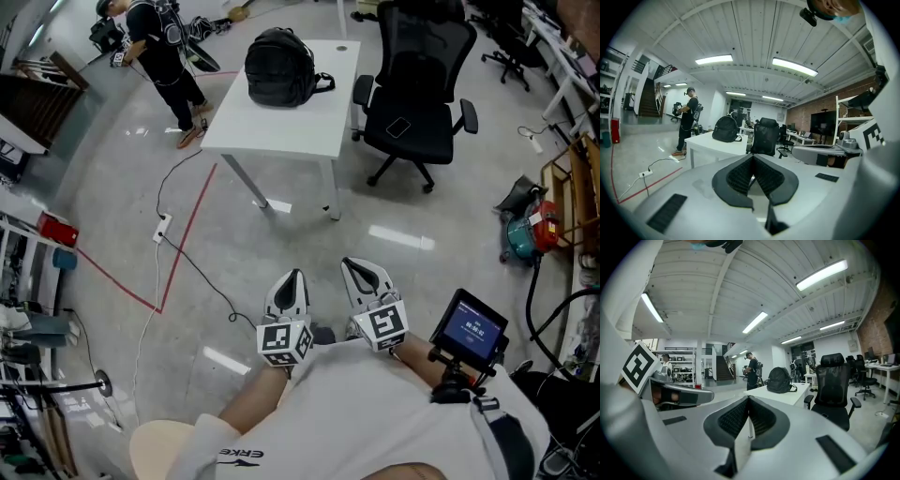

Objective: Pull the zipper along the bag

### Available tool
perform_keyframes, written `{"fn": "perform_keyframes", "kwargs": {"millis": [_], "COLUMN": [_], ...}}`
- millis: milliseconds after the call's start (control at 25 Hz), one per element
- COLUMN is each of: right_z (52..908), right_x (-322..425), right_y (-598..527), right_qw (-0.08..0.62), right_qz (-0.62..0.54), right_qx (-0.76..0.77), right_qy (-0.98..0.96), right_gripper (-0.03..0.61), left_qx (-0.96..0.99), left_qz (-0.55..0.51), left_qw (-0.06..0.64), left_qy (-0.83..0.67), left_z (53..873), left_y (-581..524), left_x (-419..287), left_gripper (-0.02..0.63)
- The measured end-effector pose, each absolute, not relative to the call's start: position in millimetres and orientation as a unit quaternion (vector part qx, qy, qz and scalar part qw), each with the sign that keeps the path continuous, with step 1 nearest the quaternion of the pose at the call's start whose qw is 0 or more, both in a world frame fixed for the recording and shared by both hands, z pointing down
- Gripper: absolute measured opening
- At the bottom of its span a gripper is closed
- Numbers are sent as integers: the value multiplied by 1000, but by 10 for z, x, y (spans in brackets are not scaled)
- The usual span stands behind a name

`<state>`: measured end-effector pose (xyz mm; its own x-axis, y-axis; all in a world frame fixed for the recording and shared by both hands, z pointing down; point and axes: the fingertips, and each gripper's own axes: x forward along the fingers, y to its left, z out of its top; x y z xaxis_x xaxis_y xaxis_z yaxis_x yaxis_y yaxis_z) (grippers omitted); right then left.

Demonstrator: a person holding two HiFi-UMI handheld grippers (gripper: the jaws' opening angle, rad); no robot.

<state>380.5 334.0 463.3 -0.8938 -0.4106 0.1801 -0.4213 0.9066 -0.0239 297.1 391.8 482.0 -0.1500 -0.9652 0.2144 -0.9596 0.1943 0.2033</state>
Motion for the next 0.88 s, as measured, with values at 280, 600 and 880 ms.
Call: {"fn": "perform_keyframes", "kwargs": {"millis": [280, 600, 880], "right_z": [4843, 4789, 4697], "right_x": [3572, 2959, 2338], "right_y": [2524, 2137, 1962], "right_qw": [90, 94, 89], "right_qz": [36, 23, 14], "right_qx": [226, 253, 276], "right_qy": [-969, -963, -957], "right_gripper": [3, 3, 3], "left_qx": [640, 668, 690], "left_qz": [-8, -24, -36], "left_qw": [147, 131, 126], "left_qy": [-755, -732, -712], "left_z": [4997, 4924, 4857], "left_y": [3087, 2595, 2394], "left_x": [2704, 2058, 1428], "left_gripper": [3, 3, 3]}}
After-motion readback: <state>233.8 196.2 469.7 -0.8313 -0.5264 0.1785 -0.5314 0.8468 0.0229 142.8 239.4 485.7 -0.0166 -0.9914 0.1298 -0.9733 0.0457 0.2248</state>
